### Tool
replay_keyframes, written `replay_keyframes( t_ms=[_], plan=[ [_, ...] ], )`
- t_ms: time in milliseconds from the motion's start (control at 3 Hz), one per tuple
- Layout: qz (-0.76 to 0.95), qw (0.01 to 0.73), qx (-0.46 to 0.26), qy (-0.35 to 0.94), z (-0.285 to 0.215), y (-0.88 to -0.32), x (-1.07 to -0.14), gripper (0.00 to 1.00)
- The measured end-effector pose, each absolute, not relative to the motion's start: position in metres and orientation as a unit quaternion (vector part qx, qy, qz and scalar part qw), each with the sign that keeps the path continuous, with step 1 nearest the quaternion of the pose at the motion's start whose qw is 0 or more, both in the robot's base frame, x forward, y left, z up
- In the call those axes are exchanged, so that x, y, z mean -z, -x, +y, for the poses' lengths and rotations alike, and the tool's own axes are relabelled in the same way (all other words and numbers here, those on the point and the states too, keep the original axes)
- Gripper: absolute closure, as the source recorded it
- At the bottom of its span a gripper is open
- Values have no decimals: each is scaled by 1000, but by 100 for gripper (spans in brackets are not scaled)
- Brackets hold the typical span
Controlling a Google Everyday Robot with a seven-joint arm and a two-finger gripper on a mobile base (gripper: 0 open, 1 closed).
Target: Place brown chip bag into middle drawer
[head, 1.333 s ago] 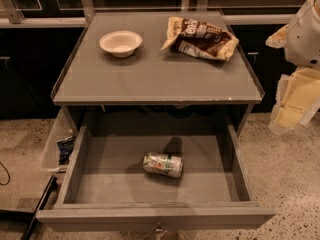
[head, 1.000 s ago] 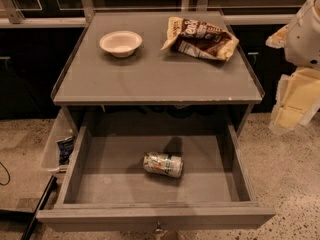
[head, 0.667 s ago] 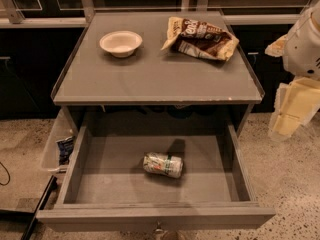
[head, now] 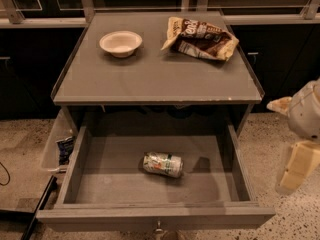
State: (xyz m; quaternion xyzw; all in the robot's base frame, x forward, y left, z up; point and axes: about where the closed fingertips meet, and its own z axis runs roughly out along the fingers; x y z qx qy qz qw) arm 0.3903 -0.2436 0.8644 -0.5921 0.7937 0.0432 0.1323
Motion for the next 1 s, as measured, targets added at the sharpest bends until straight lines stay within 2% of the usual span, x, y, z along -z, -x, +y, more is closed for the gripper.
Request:
replay_keyframes(
  t_ms=[333, 667, 1000],
  plan=[
    [780, 123, -59, 611, -250, -377, -817, 0],
    [780, 123, -59, 611, -250, -377, -817, 0],
    [770, 147, -83, 615, -227, -390, -794, 0]
  ],
)
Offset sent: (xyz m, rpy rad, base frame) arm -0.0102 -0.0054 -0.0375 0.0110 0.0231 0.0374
